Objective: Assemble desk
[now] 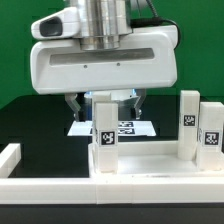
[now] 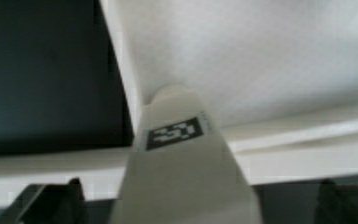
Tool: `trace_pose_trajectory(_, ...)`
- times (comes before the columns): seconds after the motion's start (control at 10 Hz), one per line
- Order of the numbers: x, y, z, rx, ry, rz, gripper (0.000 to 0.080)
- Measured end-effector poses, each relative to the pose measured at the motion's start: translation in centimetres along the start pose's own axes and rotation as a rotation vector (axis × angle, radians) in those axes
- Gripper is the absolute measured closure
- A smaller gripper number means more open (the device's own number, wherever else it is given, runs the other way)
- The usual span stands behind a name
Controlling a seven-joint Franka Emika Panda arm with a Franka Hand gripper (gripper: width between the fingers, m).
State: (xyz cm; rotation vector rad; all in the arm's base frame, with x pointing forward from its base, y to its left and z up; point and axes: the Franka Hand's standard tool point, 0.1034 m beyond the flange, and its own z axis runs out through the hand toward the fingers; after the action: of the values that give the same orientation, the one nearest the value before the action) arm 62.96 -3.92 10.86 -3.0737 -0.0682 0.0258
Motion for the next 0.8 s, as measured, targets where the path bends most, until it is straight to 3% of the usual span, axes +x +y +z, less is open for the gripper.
trace_pose_trajectory(0.1,0.01,0.06,0.05,0.001,0.002,0.04,0.0151)
trace_pose_trajectory(0.3,-0.01,0.12,0.05,0.0,0.002,0.053,0.0414)
trace_pose_trajectory(0.4,-0.03,0.53,0.05,-0.008,0.003,0.137,0.05)
trace_pose_trajectory(0.8,-0.09,0.6,0.23,-0.006,0.002,0.439,0.0506)
